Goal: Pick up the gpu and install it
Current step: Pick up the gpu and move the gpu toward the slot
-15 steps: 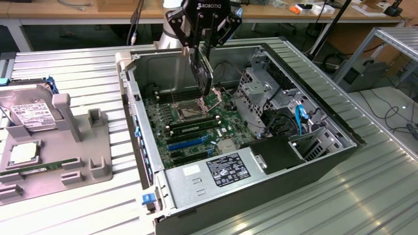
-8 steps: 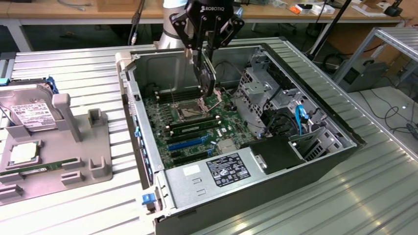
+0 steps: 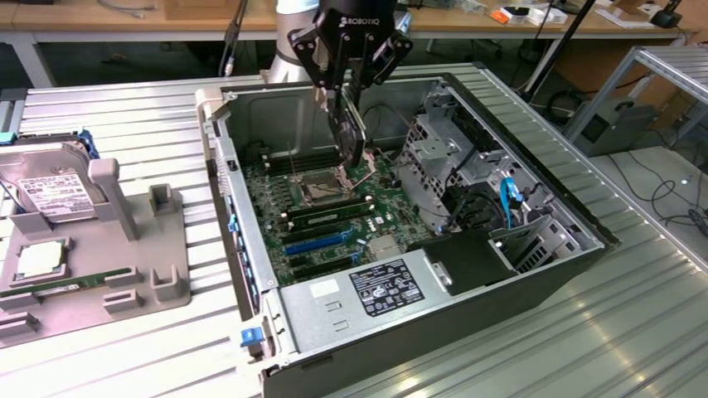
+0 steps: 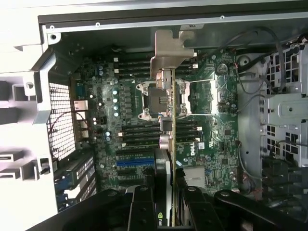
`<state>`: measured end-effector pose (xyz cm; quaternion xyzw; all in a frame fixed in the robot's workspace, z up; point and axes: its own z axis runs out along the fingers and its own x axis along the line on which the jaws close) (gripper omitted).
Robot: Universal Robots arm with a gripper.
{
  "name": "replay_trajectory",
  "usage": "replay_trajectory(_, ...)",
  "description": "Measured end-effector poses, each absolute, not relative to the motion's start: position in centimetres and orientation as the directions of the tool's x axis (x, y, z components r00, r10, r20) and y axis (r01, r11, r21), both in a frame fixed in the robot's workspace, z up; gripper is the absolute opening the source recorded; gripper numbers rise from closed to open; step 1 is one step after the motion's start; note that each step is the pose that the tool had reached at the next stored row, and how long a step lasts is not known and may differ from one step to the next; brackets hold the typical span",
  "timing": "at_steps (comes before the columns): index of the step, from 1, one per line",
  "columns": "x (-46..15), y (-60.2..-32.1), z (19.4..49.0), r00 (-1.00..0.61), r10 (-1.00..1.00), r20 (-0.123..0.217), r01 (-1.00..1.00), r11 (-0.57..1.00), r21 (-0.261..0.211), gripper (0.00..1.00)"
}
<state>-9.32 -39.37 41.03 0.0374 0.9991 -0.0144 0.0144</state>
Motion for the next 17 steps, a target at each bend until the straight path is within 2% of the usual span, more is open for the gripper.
replay_trajectory(17, -9.1, -39.4, 39.6, -0.997, 0.074, -0.03, 0.075, 0.997, -0.031, 0.27)
